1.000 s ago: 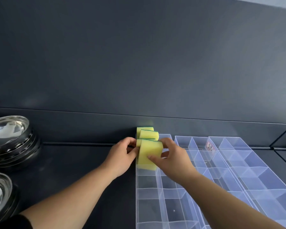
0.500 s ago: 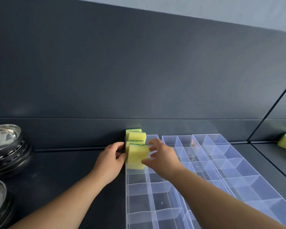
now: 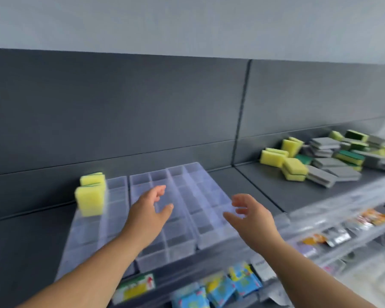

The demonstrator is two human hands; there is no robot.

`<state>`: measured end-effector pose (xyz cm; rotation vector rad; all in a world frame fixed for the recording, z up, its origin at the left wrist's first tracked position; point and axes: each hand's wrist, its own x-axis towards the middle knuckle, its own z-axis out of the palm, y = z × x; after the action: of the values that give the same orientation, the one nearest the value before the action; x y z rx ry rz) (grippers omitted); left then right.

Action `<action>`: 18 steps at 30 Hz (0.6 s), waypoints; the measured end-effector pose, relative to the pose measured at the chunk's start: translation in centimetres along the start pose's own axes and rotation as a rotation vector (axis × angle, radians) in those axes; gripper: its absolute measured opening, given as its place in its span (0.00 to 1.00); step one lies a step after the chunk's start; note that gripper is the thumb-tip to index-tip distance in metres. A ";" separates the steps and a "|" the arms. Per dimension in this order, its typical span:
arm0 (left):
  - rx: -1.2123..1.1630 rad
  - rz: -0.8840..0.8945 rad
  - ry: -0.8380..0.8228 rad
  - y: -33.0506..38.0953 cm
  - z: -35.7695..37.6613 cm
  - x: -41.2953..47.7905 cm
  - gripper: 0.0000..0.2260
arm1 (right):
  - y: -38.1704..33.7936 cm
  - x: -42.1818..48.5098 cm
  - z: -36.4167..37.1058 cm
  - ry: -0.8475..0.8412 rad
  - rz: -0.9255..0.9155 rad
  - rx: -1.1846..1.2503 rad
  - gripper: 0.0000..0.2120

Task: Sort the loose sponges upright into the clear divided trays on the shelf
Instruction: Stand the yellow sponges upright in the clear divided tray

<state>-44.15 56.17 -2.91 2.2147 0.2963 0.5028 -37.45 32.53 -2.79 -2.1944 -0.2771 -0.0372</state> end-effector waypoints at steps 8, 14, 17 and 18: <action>0.014 0.080 -0.469 8.6 18.8 -10.0 0.20 | 19.3 -13.3 -17.2 0.112 0.393 -0.117 0.25; 0.076 0.067 -0.669 14.1 29.1 -11.2 0.25 | 27.4 -19.3 -25.7 0.220 0.579 -0.147 0.29; 0.122 0.098 -0.711 16.7 32.7 -10.3 0.26 | 29.9 -19.4 -28.1 0.220 0.624 -0.171 0.30; 0.135 0.105 -0.723 17.3 33.8 -9.9 0.25 | 30.7 -19.1 -28.7 0.213 0.640 -0.180 0.30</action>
<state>-37.08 18.60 -11.57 2.3857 -0.1754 -0.2875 -47.41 -11.49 -12.33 -2.3373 0.5693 0.0617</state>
